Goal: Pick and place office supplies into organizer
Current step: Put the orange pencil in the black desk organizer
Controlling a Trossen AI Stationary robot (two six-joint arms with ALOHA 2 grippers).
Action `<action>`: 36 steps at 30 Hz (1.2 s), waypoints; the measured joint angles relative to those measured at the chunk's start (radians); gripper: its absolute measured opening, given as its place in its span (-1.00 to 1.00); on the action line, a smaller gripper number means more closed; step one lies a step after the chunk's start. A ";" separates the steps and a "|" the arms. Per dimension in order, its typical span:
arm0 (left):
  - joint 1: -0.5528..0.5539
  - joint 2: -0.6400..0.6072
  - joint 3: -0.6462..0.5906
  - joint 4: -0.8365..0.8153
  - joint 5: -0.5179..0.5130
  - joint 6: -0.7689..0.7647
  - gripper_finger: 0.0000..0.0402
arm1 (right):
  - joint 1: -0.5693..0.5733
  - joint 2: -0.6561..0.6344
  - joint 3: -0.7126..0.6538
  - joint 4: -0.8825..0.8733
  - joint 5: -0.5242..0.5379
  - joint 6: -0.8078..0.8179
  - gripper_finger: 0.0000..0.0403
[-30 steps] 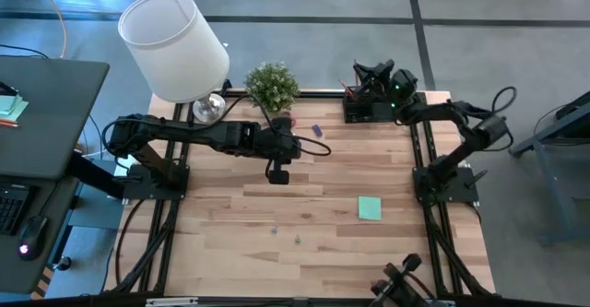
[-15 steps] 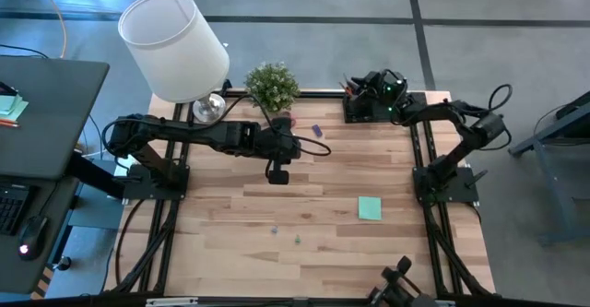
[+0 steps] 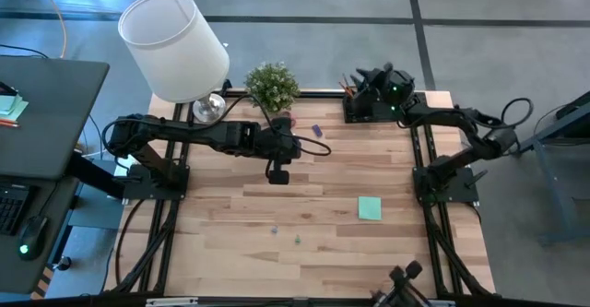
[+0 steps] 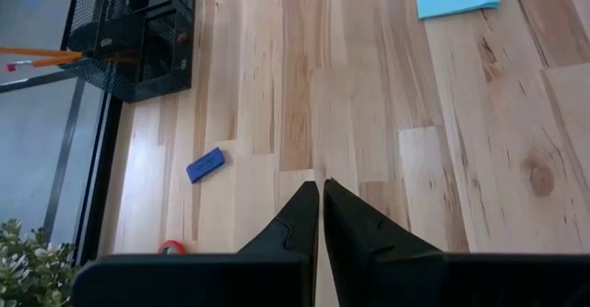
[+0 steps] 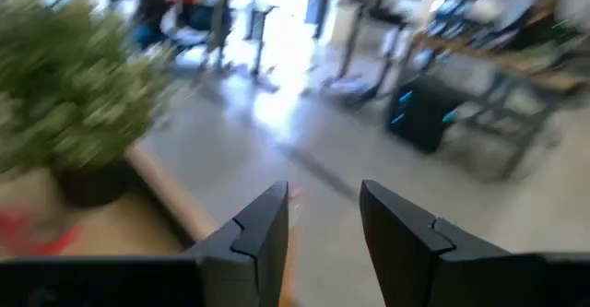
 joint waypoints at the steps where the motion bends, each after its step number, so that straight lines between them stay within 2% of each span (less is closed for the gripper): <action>1: 0.000 0.000 0.000 0.004 0.000 0.000 -0.96 | -0.003 0.008 0.016 0.016 0.008 0.009 -0.40; 6: 0.000 0.000 0.000 0.025 0.000 0.005 -0.96 | -0.016 0.064 0.148 -0.045 -0.083 0.144 -0.50; 12: 0.000 0.000 0.000 0.027 -0.002 0.024 -0.96 | -0.014 0.160 0.359 -0.426 -0.086 0.118 -0.65; 15: 0.000 0.000 0.000 0.021 0.005 0.025 -0.96 | -0.015 0.190 0.429 -0.537 -0.121 0.123 -0.75; 20: 0.000 0.000 0.000 0.003 0.025 0.015 -0.96 | 0.004 0.183 0.463 -0.562 -0.256 0.193 -0.91; 23: 0.000 0.000 0.000 -0.021 0.026 -0.001 -0.96 | 0.015 0.179 0.463 -0.561 -0.279 0.221 -0.98; 26: 0.000 0.000 0.000 -0.044 0.026 -0.024 -0.96 | 0.016 0.179 0.463 -0.583 -0.233 0.217 -0.98; 32: 0.000 0.000 0.000 -0.060 0.026 -0.049 -0.96 | 0.016 0.173 0.464 -0.591 0.014 0.200 -0.97; 36: 0.000 0.000 0.000 -0.061 0.026 -0.051 -0.96 | 0.016 0.173 0.464 -0.672 0.062 0.200 -0.99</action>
